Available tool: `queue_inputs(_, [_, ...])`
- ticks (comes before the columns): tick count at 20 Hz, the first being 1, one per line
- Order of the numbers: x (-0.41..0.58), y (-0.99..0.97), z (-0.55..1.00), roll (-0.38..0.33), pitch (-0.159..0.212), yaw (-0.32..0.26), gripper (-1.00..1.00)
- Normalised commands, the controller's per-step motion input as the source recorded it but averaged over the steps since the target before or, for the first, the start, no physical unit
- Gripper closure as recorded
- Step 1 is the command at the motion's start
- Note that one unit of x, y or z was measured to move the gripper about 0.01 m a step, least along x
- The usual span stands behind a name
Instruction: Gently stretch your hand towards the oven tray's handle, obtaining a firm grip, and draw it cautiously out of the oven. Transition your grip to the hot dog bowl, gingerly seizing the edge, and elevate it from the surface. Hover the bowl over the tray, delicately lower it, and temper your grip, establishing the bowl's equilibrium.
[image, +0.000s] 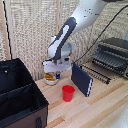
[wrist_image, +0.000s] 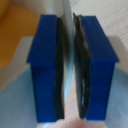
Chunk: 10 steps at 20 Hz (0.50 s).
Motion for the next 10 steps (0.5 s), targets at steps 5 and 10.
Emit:
queue_inputs(5, [0.025, -0.09, 0.02, 0.006, 0.031, -0.117, 1.00])
queue_inputs(10, [0.104, -0.02, 0.43, 0.027, 0.005, -0.152, 1.00])
